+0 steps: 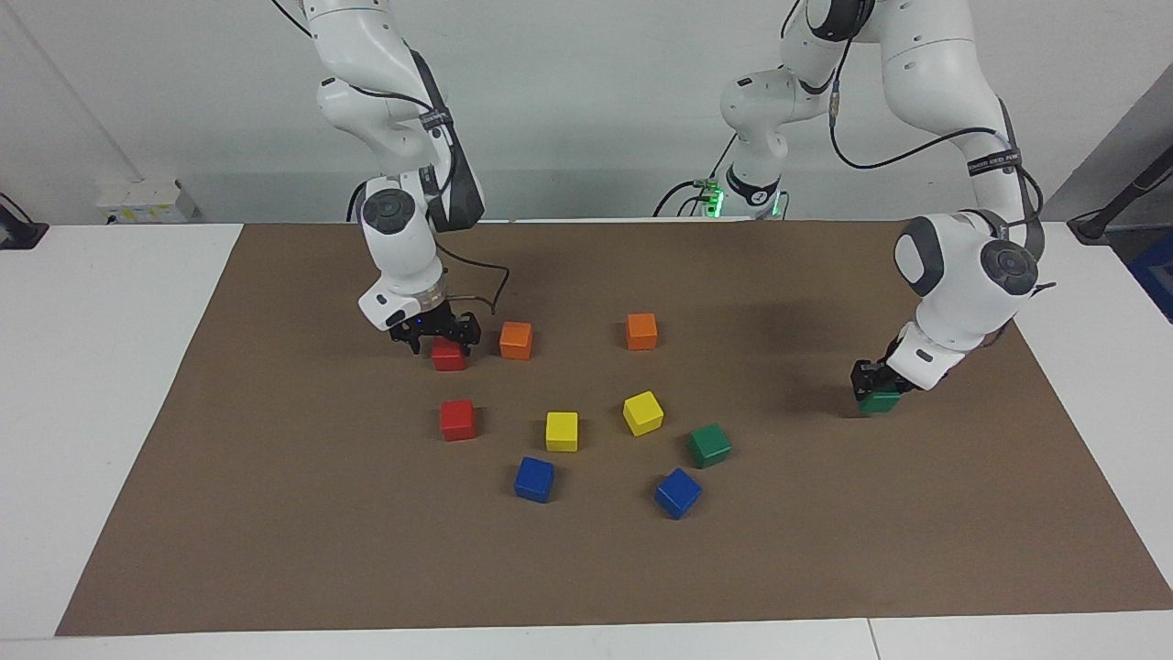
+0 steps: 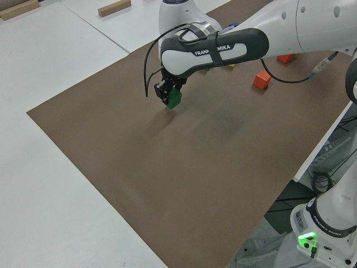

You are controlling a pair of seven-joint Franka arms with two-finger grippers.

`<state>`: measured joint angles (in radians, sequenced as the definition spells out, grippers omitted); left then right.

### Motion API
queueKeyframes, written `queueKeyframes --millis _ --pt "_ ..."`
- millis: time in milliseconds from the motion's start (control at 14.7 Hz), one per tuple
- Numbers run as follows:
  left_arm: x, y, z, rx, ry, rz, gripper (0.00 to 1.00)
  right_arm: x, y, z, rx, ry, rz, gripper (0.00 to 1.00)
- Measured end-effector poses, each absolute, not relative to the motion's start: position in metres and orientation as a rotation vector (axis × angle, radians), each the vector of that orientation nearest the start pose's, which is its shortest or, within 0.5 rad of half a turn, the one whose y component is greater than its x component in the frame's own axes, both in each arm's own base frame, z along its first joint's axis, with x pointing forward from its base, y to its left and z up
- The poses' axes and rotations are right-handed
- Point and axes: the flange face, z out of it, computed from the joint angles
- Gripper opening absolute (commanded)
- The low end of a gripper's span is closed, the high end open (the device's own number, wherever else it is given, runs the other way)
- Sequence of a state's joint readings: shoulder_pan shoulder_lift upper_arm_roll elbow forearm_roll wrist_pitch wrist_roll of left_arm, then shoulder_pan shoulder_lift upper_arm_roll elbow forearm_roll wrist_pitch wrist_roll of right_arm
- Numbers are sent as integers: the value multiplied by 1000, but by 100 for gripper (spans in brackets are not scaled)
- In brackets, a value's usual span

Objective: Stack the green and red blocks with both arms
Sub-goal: 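Carry the green block outward with the left gripper while the right gripper carries red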

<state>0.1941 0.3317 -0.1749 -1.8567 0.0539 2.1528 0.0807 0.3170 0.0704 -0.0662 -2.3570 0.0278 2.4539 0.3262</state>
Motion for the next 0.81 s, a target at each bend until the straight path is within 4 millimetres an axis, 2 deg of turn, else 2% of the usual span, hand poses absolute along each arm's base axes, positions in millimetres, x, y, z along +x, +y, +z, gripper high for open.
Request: queueKeyframes --millis 136,204,611,746,814 --pt "627 23 337 -3153 133 49 0 493 127 301 -3118 150 -33 8" --pt "627 24 332 -3155 138 55 0 493 126 301 -3118 150 -33 0" --pt "626 26 319 -3159 142 84 0 495 124 303 -3117 157 -37 0" --pt "625 26 318 -3159 143 88 0 502 112 308 -3117 160 -42 0" --pt "625 26 317 -3159 143 88 0 507 99 311 -3118 138 -48 0"
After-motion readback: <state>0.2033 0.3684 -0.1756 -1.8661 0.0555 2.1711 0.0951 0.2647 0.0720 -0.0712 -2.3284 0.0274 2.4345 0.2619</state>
